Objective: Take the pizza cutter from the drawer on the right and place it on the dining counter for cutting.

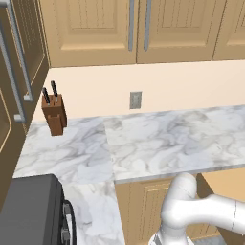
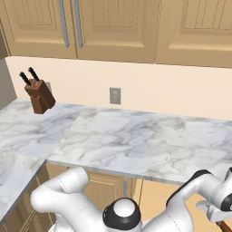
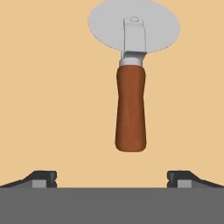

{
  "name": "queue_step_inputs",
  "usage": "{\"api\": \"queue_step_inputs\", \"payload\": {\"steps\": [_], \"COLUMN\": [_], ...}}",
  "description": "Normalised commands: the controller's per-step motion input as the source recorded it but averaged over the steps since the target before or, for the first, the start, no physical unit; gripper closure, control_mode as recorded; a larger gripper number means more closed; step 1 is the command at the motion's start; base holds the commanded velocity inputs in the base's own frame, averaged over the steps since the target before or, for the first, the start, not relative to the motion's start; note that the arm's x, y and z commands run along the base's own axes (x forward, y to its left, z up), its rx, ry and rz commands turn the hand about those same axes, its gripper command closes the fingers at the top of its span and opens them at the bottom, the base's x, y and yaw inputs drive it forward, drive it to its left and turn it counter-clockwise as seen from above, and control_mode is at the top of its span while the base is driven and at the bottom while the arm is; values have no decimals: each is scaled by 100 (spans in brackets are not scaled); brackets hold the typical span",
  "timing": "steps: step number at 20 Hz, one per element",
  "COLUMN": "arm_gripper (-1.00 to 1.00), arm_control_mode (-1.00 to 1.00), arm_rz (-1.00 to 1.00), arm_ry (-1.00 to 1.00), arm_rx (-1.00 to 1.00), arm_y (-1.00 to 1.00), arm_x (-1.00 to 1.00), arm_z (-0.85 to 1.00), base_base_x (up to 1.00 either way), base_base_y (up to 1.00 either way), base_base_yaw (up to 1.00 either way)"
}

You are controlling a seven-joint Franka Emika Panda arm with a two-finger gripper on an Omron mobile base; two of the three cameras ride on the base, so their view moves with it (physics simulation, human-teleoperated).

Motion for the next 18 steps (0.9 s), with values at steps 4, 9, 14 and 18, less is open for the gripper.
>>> {"api": "queue_step_inputs", "payload": {"steps": [4, 9, 14, 18], "arm_gripper": [-100, -100, -100, -100], "arm_control_mode": [-100, -100, -100, -100], "arm_rz": [0, 0, 0, 0], "arm_ry": [0, 0, 0, 2], "arm_rx": [0, 0, 0, 2], "arm_y": [0, 0, -10, -23], "arm_x": [0, 1, 5, 11], "arm_z": [-6, -6, -6, -1], "base_base_x": [0, 0, 0, 0], "base_base_y": [0, 0, 0, 0], "base_base_yaw": [0, 0, 0, 0]}}
